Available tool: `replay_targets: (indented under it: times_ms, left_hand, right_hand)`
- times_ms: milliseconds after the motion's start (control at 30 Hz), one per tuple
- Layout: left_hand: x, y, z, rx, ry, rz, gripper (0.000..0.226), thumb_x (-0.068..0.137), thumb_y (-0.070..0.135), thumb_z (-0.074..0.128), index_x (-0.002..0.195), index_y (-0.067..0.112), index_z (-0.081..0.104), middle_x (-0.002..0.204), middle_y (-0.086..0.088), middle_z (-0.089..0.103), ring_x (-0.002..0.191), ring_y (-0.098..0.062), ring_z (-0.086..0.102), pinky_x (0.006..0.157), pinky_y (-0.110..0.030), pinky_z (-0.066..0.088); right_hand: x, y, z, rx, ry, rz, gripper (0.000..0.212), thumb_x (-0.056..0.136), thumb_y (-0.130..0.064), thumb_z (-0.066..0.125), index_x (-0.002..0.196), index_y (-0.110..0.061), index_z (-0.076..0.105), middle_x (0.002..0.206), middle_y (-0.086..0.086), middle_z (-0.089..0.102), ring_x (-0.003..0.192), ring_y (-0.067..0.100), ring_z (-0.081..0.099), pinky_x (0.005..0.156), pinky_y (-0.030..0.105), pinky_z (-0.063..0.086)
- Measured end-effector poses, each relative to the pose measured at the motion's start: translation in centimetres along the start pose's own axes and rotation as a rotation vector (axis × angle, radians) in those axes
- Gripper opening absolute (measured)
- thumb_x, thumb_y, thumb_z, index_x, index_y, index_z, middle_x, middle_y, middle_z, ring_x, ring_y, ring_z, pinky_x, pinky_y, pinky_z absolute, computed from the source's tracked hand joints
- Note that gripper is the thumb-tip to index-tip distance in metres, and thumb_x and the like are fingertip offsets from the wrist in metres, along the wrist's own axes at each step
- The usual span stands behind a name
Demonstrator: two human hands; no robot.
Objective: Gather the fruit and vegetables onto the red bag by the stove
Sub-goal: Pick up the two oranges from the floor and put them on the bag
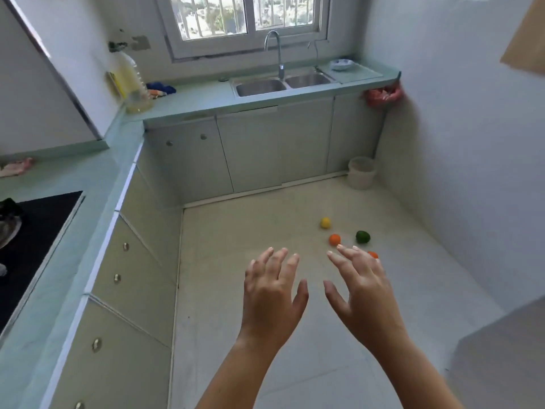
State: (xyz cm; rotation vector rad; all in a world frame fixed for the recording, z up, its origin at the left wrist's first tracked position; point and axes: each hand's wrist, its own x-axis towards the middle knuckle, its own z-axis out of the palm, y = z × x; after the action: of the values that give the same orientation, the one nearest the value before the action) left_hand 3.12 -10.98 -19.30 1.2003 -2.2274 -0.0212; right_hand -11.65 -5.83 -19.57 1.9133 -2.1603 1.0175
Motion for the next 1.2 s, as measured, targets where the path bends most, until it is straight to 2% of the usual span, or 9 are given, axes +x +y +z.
replay_targets:
  times_ms: [367,800,1200]
  left_hand:
    - [9.4,0.2,9.1,-0.143,-0.038,0.112,0.040,0.080,0.033,0.046,0.105,0.010,0.067,0.110,-0.010,0.066,0.107,-0.032,0.058,0.089,-0.050,0.047]
    - [29.0,-5.4,20.3,-0.275,-0.039,0.134,0.038,0.080,0.032,0.048,0.105,0.011,0.066,0.111,-0.010,0.065,0.107,-0.034,0.058,0.086,-0.054,0.047]
    - [37.7,-3.0,29.1,-0.297,-0.160,0.191,0.039,0.080,0.033,0.047,0.106,0.011,0.066,0.110,-0.010,0.066,0.108,-0.031,0.056,0.086,-0.051,0.048]
  right_hand:
    - [6.4,7.5,1.8,-0.110,0.026,0.167,0.047,0.080,-0.036,0.042,0.115,-0.010,0.060,0.118,0.013,0.061,0.112,0.035,0.054,0.091,0.058,0.038]
    - [25.1,14.7,8.6,-0.166,0.014,0.249,0.044,0.079,-0.036,0.043,0.113,-0.013,0.060,0.116,0.011,0.062,0.111,0.033,0.055,0.090,0.056,0.039]
    - [31.6,24.7,10.1,-0.179,0.020,0.370,0.045,0.081,-0.037,0.045,0.113,-0.010,0.062,0.114,0.013,0.062,0.109,0.034,0.055,0.088,0.055,0.045]
